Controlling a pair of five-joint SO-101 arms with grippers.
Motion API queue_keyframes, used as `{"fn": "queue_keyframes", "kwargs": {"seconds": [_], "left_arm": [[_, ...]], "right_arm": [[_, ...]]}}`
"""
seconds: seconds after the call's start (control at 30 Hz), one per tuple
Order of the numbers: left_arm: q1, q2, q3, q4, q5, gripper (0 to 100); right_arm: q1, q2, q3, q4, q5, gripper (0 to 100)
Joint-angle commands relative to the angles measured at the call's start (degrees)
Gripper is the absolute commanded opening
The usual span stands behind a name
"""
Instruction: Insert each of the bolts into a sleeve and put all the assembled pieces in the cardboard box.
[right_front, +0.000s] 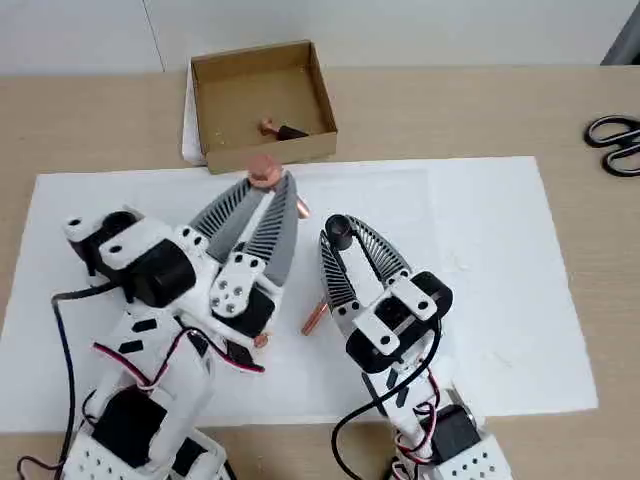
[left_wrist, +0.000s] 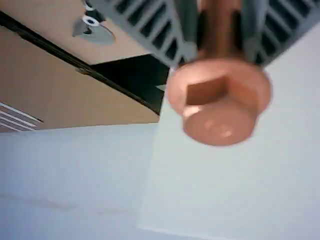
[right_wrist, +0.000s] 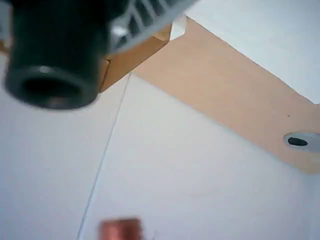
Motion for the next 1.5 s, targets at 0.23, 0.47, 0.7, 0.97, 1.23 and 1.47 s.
{"fn": "queue_keyframes", "kwargs": {"seconds": [0.23,0.47,0.7,0.97,1.23,1.47], "left_arm": [[3.34,-0.44,-0.66,-1.58,0.18,1],[4.48,2.46,-2.07,-1.58,0.18,1],[4.13,14.42,-10.95,-1.58,0.18,1],[3.96,14.15,-10.86,1.49,0.09,1],[4.04,11.78,-10.86,9.58,0.09,1],[4.13,11.69,-9.63,10.37,0.09,1]], "right_arm": [[-0.48,-0.48,0.35,-1.45,0.35,0.5],[-0.48,-0.48,0.35,-1.45,0.35,0.5],[-0.48,-0.48,0.35,-1.45,0.35,0.5],[-0.48,-0.48,0.35,-1.45,0.35,0.5],[-0.48,-0.31,0.35,-1.45,0.35,0.5],[-0.48,-0.31,0.35,-1.45,0.35,0.5]]}}
